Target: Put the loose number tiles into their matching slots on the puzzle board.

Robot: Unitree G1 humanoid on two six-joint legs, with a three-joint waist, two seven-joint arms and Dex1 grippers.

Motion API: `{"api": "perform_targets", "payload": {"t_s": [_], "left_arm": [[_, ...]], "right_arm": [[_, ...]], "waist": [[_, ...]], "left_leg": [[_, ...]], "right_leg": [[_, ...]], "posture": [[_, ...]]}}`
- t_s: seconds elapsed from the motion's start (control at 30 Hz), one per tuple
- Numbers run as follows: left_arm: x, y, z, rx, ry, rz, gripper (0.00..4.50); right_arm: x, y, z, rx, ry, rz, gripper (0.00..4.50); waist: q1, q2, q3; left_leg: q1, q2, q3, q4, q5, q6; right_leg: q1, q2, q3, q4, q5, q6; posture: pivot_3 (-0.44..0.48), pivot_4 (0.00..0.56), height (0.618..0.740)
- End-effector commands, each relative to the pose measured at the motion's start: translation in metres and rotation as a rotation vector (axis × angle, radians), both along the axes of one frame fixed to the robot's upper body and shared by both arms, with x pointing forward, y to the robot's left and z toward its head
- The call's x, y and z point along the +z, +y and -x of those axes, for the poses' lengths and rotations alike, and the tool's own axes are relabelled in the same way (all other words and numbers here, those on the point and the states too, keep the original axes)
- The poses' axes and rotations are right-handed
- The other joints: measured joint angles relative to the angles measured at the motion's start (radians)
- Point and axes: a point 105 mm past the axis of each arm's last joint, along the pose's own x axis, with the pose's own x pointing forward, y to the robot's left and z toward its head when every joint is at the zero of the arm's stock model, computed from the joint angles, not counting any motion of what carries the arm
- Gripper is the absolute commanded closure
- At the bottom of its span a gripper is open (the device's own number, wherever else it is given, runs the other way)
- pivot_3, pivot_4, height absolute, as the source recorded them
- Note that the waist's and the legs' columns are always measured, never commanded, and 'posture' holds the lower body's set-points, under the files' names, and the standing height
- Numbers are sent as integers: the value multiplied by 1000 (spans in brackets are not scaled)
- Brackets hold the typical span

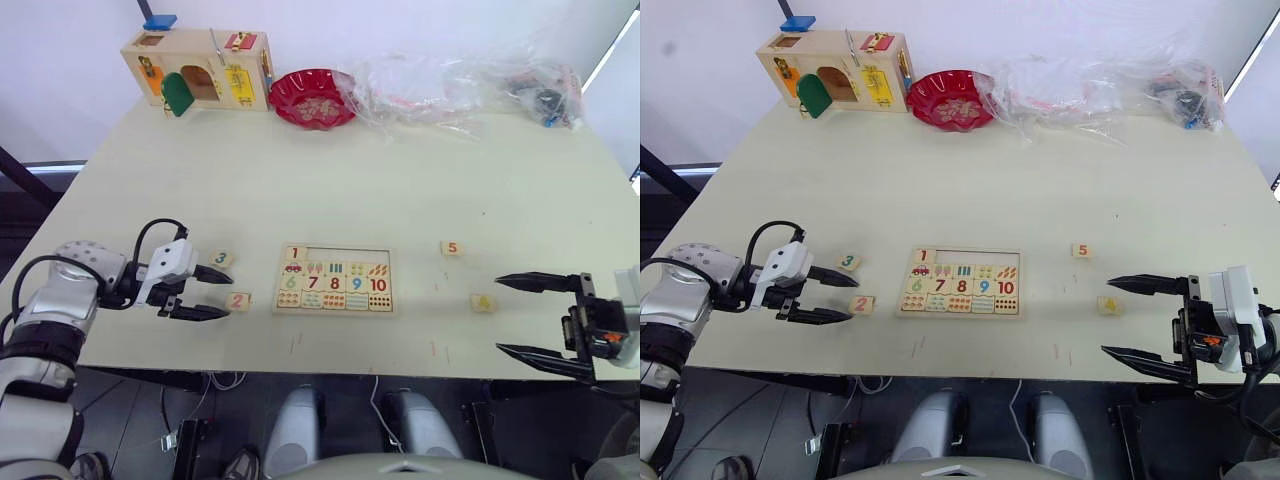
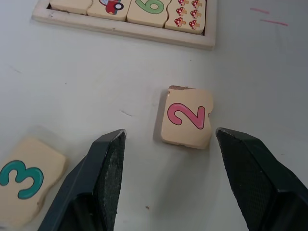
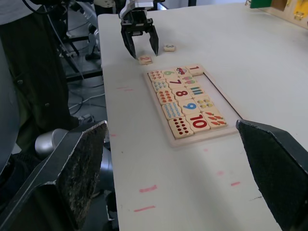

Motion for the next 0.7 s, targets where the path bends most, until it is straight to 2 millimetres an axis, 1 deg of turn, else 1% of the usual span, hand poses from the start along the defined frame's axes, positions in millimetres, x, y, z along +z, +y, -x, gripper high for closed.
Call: {"api": "perform_targets", "payload": {"t_s": [0.03, 0.3, 0.4, 0.43, 0.53, 0.57, 0.67, 0.7], "left_arm": [[-1, 1, 1, -41, 11, -15, 1317], [-6, -2, 3, -88, 7, -31, 1317], [-7, -3, 4, -96, 8, -26, 2131], [-7, -3, 4, -97, 7, -22, 2281], [-1, -4, 3, -92, -1, -3, 3480], [2, -5, 3, -92, -4, 2, 3552], [7, -5, 3, -93, -7, 8, 3551], [13, -6, 3, -90, -12, 19, 3551]], "right_arm": [[8, 3, 4, 15, -43, -6, 0], [8, 2, 3, 3, -46, -8, 0], [8, 2, 2, 0, -46, -11, 0], [8, 2, 2, -1, -46, -12, 0], [7, 2, 2, -8, -44, -17, 0], [7, 2, 2, -11, -44, -19, 0], [6, 3, 2, -16, -46, -21, 0], [6, 3, 2, -21, -49, -23, 0]], "waist": [[0, 0, 0], [1, 0, 0], [0, 0, 0], [-1, 0, 0], [-1, 0, 0], [-1, 0, 0], [-1, 0, 0], [-1, 0, 0]], "left_leg": [[0, 0, 0, 0, 0, 0], [0, 0, 0, 0, 0, 0], [1, 0, 0, 0, 0, 0], [1, 0, 0, 0, 0, 0], [1, 0, 0, 0, 0, 0], [1, 0, 0, 0, 0, 0], [0, 0, 0, 0, 0, 0], [0, 0, 0, 0, 0, 0]], "right_leg": [[0, 0, 0, 0, 0, 0], [0, 0, 0, 0, 0, 0], [0, 0, 0, 0, 0, 0], [0, 0, 0, 0, 0, 0], [0, 0, 0, 0, 0, 0], [0, 0, 0, 0, 0, 0], [0, 0, 0, 0, 0, 0], [0, 0, 0, 0, 0, 0]], "posture": [[0, 150, 740], [0, 150, 740], [0, 150, 740], [0, 150, 740], [0, 150, 740], [0, 150, 740], [0, 150, 740], [0, 150, 740]]}}
